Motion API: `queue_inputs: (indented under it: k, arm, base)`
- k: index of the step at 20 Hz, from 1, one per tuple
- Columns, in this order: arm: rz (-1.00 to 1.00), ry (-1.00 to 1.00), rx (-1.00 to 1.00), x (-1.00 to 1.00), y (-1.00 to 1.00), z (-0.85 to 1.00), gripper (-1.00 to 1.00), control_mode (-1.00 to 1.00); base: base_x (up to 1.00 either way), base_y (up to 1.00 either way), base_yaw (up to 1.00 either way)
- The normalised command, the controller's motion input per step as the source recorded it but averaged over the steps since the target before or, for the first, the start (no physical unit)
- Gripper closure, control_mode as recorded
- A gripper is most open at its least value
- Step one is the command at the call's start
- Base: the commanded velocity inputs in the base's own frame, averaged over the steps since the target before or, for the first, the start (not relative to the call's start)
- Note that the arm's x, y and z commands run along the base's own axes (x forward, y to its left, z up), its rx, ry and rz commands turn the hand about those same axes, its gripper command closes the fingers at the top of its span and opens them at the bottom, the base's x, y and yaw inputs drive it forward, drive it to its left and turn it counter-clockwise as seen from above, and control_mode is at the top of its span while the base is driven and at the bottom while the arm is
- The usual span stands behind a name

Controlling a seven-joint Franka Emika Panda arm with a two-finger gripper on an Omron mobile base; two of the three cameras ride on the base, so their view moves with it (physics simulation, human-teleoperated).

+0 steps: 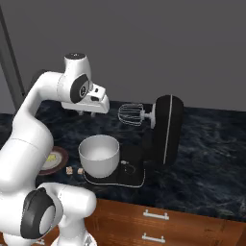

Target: Add butter and sugar cubes to the stand mixer bowl and then turn on the stand mixer to begin making frosting.

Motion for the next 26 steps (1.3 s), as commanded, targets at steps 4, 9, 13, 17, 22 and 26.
queue_inputs:
  k: [4,9,13,17,22,26]
  arm:
    - [0.0,0.0,0.0,0.0,0.02,0.0,-1.0,1.0]
    - [0.0,0.0,0.0,0.0,0.0,0.0,-1.0,1.0]
    - [0.0,0.0,0.0,0.0,0.0,0.0,-1.0,1.0]
    - [0.0,0.0,0.0,0.0,0.0,0.0,-1.0,1.0]
    - [0.0,0.0,0.0,0.0,0.0,0.0,-1.0,1.0]
    - [0.0,0.0,0.0,0.0,0.0,0.0,-1.0,1.0]
  base:
    - [0.01,0.3,0.0]
    - [0.07,0.65,-0.03]
    - [0.09,0.41,-0.03]
    - [0.34,0.19,-0.01]
    - [0.56,0.04,0.0]
    - [0.78,0.08,0.0]
